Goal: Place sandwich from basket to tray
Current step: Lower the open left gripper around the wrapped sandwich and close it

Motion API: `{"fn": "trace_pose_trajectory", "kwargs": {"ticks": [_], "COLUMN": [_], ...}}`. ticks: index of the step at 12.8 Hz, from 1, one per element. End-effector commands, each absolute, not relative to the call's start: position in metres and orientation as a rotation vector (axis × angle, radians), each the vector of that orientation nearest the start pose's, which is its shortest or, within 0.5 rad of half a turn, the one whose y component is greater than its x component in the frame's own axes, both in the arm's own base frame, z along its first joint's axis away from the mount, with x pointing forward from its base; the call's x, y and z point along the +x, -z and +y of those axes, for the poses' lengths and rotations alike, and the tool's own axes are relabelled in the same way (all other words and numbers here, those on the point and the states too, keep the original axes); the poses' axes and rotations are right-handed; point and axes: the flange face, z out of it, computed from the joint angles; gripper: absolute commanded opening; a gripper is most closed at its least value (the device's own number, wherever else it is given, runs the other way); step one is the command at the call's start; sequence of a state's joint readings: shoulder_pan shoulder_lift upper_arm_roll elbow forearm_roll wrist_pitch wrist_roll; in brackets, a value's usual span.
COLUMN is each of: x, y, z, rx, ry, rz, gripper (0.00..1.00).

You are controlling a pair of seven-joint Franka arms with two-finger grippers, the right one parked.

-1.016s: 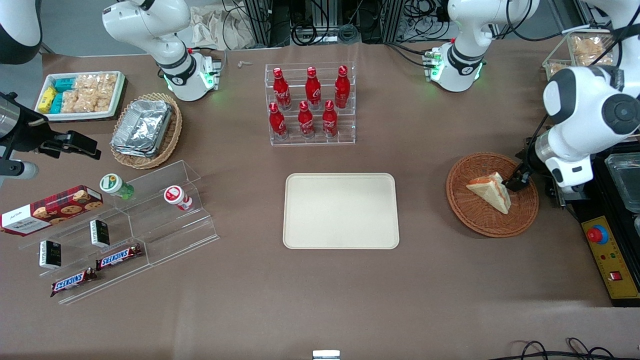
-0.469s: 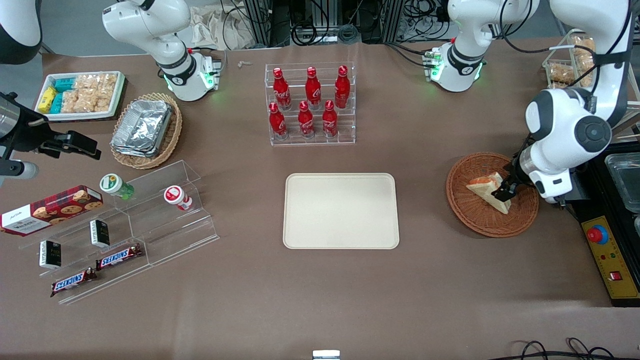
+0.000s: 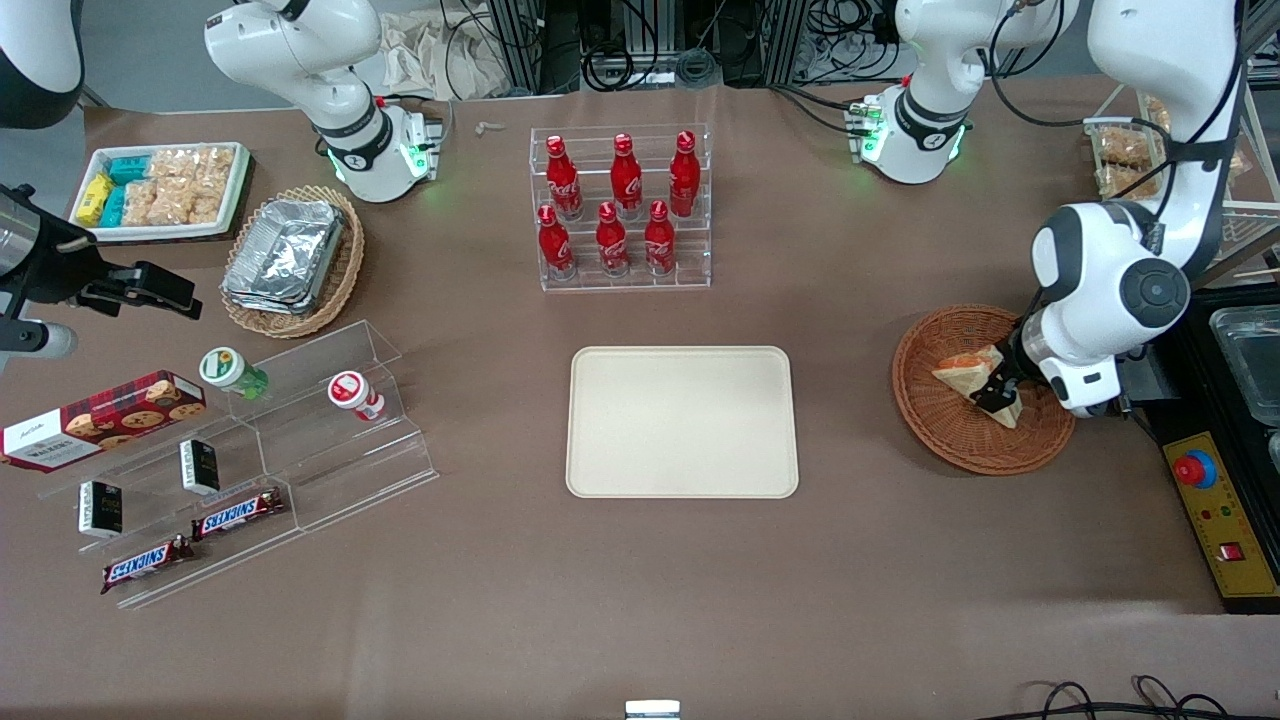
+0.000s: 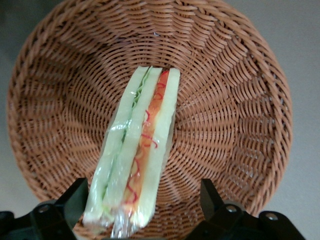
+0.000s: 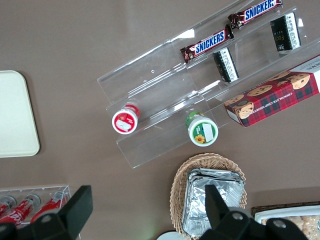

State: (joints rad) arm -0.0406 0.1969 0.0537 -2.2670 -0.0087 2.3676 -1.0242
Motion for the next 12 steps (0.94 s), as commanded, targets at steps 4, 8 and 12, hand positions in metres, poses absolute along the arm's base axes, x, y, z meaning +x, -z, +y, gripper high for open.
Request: {"fn": "trace_pose_trajectory", "kwargs": {"ticks": [4, 8, 12], "x": [0.523, 0.523, 0.524], "y": [-0.225, -0.225, -0.259], "z": [0.008, 0.012, 0.011], "rx": [-2.654, -2.658, -2.665], "ry": [-0.108, -0.105, -0.104], "rz": [-1.582, -1.571, -1.566], "gripper": [0.97, 0.29, 0.0]}}
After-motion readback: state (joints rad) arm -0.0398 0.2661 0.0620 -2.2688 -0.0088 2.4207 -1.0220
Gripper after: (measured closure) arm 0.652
